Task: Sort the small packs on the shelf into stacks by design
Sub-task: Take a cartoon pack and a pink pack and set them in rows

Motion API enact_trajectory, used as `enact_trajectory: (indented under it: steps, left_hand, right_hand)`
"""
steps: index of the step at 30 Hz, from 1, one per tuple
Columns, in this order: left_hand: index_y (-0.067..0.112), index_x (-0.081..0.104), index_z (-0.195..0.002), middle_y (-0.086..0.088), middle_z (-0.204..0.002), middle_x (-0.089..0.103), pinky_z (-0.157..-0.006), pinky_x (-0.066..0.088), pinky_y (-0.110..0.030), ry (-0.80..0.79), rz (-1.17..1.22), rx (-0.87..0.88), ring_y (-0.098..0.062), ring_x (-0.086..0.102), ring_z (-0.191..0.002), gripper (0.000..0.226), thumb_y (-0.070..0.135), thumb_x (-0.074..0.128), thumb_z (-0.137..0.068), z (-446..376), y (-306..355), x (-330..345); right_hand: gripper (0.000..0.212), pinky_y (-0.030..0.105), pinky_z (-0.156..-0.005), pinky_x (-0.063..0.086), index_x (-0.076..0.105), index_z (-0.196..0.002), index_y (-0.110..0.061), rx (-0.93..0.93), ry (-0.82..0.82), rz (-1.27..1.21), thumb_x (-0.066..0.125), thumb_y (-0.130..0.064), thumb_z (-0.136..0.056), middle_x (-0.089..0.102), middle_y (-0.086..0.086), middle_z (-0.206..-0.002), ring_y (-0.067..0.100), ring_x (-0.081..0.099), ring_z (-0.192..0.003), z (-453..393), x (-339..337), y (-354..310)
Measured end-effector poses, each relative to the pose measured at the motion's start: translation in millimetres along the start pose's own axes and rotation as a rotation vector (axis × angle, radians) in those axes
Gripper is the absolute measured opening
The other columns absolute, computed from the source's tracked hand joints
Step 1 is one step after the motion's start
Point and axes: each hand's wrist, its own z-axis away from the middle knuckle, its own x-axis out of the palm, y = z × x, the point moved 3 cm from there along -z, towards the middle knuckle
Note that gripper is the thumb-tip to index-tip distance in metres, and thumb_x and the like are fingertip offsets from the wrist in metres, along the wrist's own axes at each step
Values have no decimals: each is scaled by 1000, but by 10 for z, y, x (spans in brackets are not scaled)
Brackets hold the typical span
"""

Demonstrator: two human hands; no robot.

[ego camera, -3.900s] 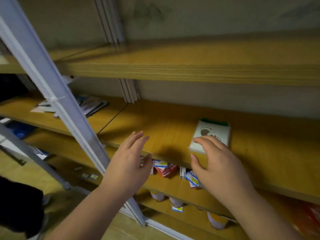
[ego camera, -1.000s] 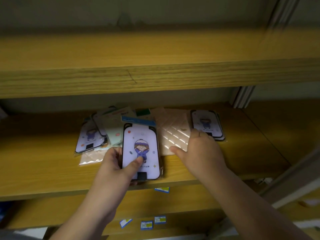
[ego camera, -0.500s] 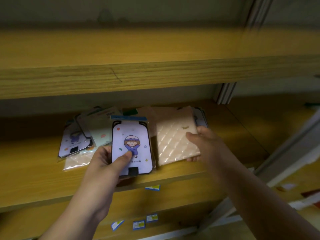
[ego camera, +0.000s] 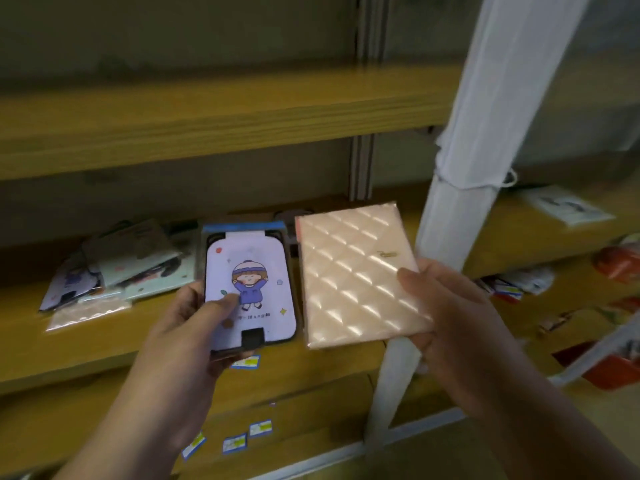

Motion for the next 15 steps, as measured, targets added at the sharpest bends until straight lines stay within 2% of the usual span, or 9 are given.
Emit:
enact_trajectory:
  steps: [2,4,7,9,12,15]
  left_hand:
    - [14,68,-107,-9,-100,79,-62,54,-36,-16,-12,2,-22,76,-80,16,11,58,-94,241,-68,250]
    - [14,66,-110,-10,-103,79,-70,53,-41,-34,-17,1,-27,76,-87,18,13,58,-94,494,-146,516]
    - [13,65,-109,-11,-102,79,-65,58,-37,-73,-8,3,-28,77,-89,16,13,56,-95,857,-288,942]
    - [13,65,-110,-11,-101,79,-58,59,-31,-71,-18,0,-26,77,-86,17,14,56,-95,1065,-414,1245]
    - [12,64,-110,-13,-99,79,-69,55,-38,-59,-30,-30,-27,77,-84,16,14,58,-95,1298,-604,1705]
    - [11,64,-110,-15,-96,79,-74,55,-44,-54,-48,-73,-30,75,-83,16,14,60,-95,1429,-739,2143]
  right_hand:
    - [20,44,-81,51,73,-101,-11,2,-40,-16,55,-19,-96,74,17,-99,29,69,-90,197,-260,-61]
    - [21,42,-80,51,71,-104,-9,5,-59,-50,55,-19,-96,73,20,-104,29,69,-91,377,-556,-129]
    - [26,37,-71,54,68,-111,-8,10,-106,-84,58,-22,-91,73,16,-107,27,71,-92,623,-1047,-239]
    - [37,43,-79,56,66,-115,-7,17,-119,-116,61,-26,-84,73,17,-110,31,71,-98,747,-1413,-301]
    - [42,51,-94,54,62,-120,-6,30,-31,-162,63,-27,-83,72,18,-113,34,70,-102,839,-1964,-395]
    - [30,50,-93,55,60,-120,-7,54,78,-257,59,-21,-93,71,19,-114,33,71,-101,866,-2466,-465]
